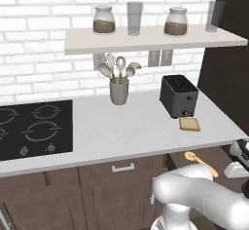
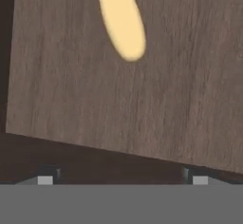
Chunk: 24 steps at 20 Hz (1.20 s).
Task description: Pick the pizza cutter from the drawer and place it on the counter.
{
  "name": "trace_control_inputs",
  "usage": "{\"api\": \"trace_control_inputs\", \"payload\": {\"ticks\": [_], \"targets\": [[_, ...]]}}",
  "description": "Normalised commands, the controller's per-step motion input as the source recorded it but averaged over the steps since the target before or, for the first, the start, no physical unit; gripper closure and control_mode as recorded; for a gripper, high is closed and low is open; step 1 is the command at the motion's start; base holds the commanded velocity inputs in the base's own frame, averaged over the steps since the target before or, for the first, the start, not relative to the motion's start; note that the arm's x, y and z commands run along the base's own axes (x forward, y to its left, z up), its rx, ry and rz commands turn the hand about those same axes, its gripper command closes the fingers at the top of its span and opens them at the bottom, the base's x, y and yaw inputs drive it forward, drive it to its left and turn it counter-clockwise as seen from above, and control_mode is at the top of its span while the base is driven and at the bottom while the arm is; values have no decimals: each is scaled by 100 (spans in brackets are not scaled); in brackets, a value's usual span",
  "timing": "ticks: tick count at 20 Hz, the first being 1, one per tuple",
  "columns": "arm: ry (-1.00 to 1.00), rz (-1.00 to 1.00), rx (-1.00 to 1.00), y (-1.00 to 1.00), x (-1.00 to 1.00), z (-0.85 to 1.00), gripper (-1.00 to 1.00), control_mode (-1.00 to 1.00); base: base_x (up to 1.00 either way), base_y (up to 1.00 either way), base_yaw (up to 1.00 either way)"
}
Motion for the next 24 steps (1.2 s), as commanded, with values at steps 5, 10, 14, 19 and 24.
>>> {"api": "trace_control_inputs", "payload": {"ticks": [5, 10, 14, 19, 24], "targets": [[-32, 0, 17, 0, 8, 46, -100, -100, 0, 0, 0], [-8, 4, 14, 1, 54, 19, -100, -100, 0, 0, 0], [0, 9, 8, 2, 80, 14, -100, -100, 0, 0, 0], [1, 9, 2, 0, 62, 3, -100, -100, 0, 0, 0], [-1, 3, 0, 0, 20, -20, -100, -100, 0, 0, 0]]}}
